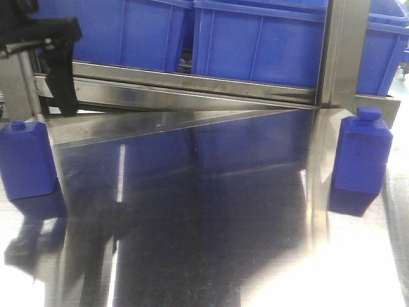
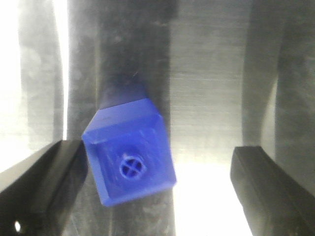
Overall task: Pick and sort blue part to right shelf
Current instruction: 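Lower the left gripper onto the blue bottle-shaped part and close it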
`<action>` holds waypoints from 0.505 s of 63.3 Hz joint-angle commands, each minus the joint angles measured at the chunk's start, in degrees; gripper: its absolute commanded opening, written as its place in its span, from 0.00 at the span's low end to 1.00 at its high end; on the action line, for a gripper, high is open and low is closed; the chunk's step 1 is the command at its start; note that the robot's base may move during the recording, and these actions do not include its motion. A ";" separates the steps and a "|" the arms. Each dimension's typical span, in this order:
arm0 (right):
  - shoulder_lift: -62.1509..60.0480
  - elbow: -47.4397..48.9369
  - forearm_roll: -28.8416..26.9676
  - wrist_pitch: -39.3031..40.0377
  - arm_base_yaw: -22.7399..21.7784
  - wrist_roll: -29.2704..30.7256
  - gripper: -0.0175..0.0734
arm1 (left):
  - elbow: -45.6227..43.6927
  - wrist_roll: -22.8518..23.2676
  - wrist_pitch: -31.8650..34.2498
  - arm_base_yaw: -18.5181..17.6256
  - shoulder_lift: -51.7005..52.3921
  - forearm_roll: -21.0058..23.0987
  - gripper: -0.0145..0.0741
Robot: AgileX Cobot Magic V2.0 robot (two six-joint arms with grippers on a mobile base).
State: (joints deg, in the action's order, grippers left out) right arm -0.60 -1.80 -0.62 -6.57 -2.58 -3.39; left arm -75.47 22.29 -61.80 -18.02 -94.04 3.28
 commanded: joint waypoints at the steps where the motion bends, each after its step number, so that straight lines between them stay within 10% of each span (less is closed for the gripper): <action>1: -1.23 1.28 -0.07 5.13 -0.35 0.25 0.23 | -1.84 3.17 1.02 -0.40 1.05 -1.15 0.87; 32: -1.23 1.28 -0.07 5.13 -0.35 0.25 0.23 | -1.64 3.40 -0.72 -0.40 -5.93 -2.39 0.87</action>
State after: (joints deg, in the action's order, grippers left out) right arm -0.60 -1.80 -0.62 -6.57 -2.58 -3.39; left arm -75.47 25.00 -62.30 -18.02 -101.54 1.15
